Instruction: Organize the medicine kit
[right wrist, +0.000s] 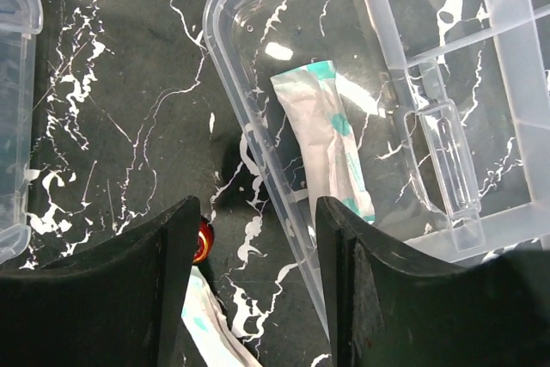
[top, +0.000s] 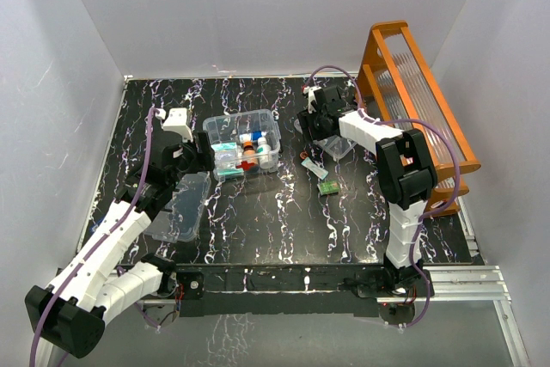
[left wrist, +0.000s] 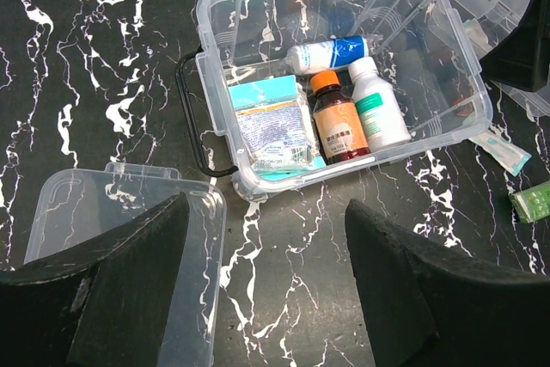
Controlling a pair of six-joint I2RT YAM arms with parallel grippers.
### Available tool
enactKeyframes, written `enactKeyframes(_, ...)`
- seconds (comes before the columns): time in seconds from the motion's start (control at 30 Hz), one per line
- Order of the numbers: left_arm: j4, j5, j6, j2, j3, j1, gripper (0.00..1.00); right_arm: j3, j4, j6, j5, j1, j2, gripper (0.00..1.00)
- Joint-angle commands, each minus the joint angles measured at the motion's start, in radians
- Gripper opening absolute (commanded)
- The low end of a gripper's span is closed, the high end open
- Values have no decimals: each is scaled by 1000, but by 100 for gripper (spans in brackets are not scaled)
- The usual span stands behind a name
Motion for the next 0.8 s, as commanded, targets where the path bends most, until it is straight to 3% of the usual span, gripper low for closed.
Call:
enactKeyframes(0.0, 7, 14, -8, -5, 31, 6, 72, 16, 7, 27, -29, -3, -10, 54)
enactKeyframes(0.23, 9, 17, -13, -3, 24, 6, 72, -1, -16, 80, -67, 2, -3, 49)
enactKeyframes(0.77, 22, 27, -8, 13, 17, 7, 72, -197, 13, 471, 67, 93, -141, 48)
